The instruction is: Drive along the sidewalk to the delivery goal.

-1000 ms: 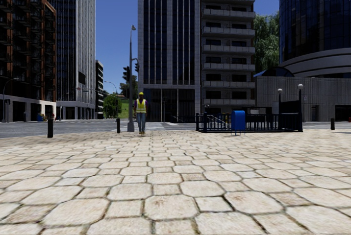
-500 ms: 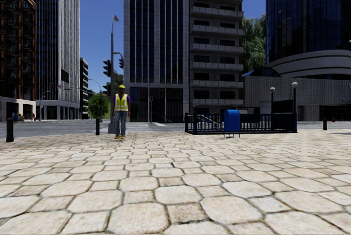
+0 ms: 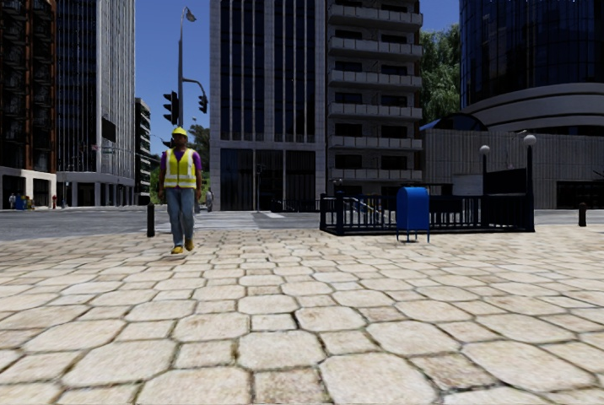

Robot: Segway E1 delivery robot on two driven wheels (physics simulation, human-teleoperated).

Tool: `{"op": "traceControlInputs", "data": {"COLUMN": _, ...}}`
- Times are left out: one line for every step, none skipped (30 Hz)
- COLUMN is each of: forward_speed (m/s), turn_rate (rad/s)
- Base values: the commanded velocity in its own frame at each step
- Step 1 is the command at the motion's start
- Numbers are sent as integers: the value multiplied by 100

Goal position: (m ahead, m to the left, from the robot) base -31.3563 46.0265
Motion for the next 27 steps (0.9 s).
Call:
{"op": "traceControlInputs", "data": {"forward_speed": 189, "turn_rate": 0}}
{"op": "traceControlInputs", "data": {"forward_speed": 189, "turn_rate": 0}}
{"op": "traceControlInputs", "data": {"forward_speed": 189, "turn_rate": 0}}
{"op": "traceControlInputs", "data": {"forward_speed": 188, "turn_rate": 0}}
{"op": "traceControlInputs", "data": {"forward_speed": 187, "turn_rate": 0}}
{"op": "traceControlInputs", "data": {"forward_speed": 187, "turn_rate": 0}}
{"op": "traceControlInputs", "data": {"forward_speed": 186, "turn_rate": 0}}
{"op": "traceControlInputs", "data": {"forward_speed": 185, "turn_rate": 0}}
{"op": "traceControlInputs", "data": {"forward_speed": 185, "turn_rate": 0}}
{"op": "traceControlInputs", "data": {"forward_speed": 184, "turn_rate": 0}}
{"op": "traceControlInputs", "data": {"forward_speed": 182, "turn_rate": 0}}
{"op": "traceControlInputs", "data": {"forward_speed": 181, "turn_rate": 0}}
{"op": "traceControlInputs", "data": {"forward_speed": 180, "turn_rate": 0}}
{"op": "traceControlInputs", "data": {"forward_speed": 180, "turn_rate": 0}}
{"op": "traceControlInputs", "data": {"forward_speed": 180, "turn_rate": 0}}
{"op": "traceControlInputs", "data": {"forward_speed": 180, "turn_rate": 0}}
{"op": "traceControlInputs", "data": {"forward_speed": 180, "turn_rate": 0}}
{"op": "traceControlInputs", "data": {"forward_speed": 180, "turn_rate": 0}}
{"op": "traceControlInputs", "data": {"forward_speed": 180, "turn_rate": 0}}
{"op": "traceControlInputs", "data": {"forward_speed": 180, "turn_rate": 0}}
{"op": "traceControlInputs", "data": {"forward_speed": 180, "turn_rate": 0}}
{"op": "traceControlInputs", "data": {"forward_speed": 180, "turn_rate": 0}}
{"op": "traceControlInputs", "data": {"forward_speed": 179, "turn_rate": 0}}
{"op": "traceControlInputs", "data": {"forward_speed": 179, "turn_rate": 0}}
{"op": "traceControlInputs", "data": {"forward_speed": 179, "turn_rate": 13}}
{"op": "traceControlInputs", "data": {"forward_speed": 179, "turn_rate": 13}}
{"op": "traceControlInputs", "data": {"forward_speed": 179, "turn_rate": 24}}
